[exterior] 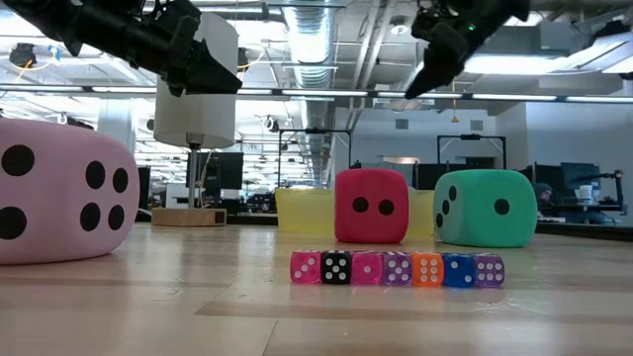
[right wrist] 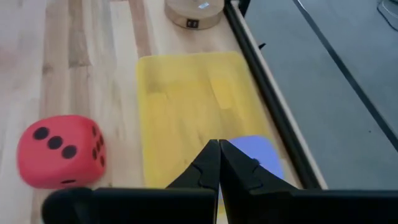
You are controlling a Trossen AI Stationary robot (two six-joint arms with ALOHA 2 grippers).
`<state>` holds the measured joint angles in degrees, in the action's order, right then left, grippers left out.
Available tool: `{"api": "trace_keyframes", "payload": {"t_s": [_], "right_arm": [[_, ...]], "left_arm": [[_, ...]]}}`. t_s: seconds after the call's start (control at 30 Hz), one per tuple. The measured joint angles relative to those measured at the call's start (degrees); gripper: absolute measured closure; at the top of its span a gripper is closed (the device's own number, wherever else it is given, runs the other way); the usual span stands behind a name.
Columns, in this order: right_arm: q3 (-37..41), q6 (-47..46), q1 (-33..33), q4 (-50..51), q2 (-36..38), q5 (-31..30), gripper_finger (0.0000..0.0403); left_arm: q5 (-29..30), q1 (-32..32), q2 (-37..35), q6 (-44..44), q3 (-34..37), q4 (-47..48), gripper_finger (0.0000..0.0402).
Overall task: Pick & Place Dice
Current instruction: Put the big red dice into the yellow bin
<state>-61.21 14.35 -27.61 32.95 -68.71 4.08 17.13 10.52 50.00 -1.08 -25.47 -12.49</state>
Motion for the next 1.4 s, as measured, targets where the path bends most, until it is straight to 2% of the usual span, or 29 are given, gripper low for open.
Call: {"api": "trace_keyframes", "payload": {"t_s": [0.33,0.5,0.8,1.4], "right_arm": [[8.15,-7.78,6.8,-2.96,3.54,-2.13,0.0403],[9.79,-11.32,11.96,-6.17,2.85,-7.03,0.0403],[10.06,-11.52,20.21,-10.64,1.91,-14.65,0.0403],[10.05,-9.4,20.69,-12.48,1.99,-14.69,0.0403]], "left_arm": [[0.0,0.0,0.0,0.02,0.0,0.0,0.027],[0.02,0.0,0.0,0.01,0.0,0.01,0.027],[0.01,0.0,-0.01,0.02,0.0,0.02,0.027],[0.02,0.0,-0.01,0.01,0.0,0.04,0.027]]}}
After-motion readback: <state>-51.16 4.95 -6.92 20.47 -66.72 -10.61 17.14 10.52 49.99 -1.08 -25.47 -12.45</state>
